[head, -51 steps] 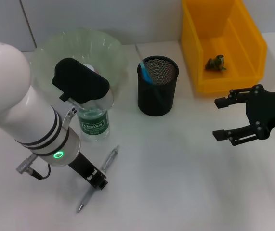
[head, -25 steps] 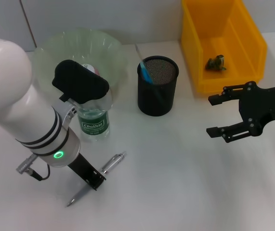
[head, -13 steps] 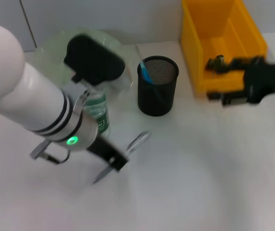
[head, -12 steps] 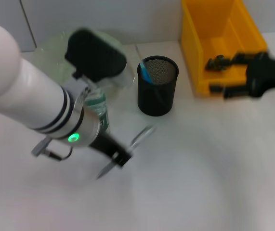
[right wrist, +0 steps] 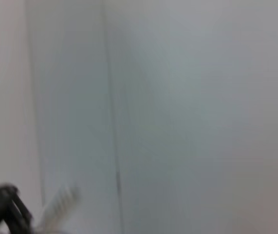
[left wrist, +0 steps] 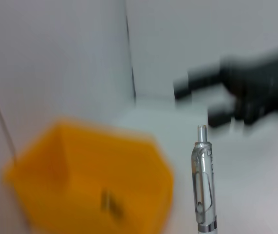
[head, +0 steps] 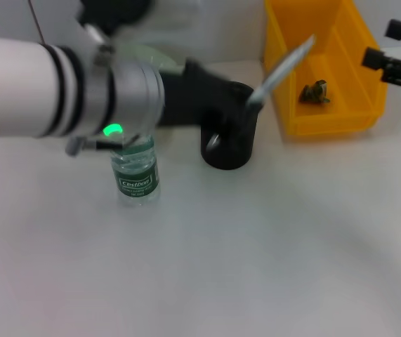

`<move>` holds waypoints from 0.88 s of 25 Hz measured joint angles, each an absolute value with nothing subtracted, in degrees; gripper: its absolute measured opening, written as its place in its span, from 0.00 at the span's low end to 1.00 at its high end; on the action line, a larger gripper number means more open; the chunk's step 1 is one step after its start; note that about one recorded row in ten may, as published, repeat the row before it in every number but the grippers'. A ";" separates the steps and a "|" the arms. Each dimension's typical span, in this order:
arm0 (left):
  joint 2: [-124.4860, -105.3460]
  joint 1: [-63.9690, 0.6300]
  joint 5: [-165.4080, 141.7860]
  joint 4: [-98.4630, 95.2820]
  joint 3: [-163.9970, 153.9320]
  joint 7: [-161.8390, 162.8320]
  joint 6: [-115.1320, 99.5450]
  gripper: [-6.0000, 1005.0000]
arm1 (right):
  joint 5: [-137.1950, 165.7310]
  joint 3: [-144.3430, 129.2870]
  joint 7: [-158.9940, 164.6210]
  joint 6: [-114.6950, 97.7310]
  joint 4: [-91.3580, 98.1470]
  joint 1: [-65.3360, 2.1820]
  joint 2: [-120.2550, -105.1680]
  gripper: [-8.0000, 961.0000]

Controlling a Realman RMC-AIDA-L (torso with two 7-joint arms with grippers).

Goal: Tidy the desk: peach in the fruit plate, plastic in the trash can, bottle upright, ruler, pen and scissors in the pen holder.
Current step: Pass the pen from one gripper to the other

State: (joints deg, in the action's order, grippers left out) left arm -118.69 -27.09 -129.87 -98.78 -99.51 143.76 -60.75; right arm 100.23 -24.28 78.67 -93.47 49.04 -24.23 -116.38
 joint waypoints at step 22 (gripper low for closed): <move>-118.72 -16.46 -63.78 -70.09 -101.02 68.04 -51.38 0.14 | 96.90 -22.47 75.22 -107.86 46.58 -23.28 -118.90 0.86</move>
State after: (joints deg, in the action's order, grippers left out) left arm -118.72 -16.46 -63.78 -70.09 -101.02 68.04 -51.38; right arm 96.90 -22.47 75.22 -107.86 46.58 -23.28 -118.90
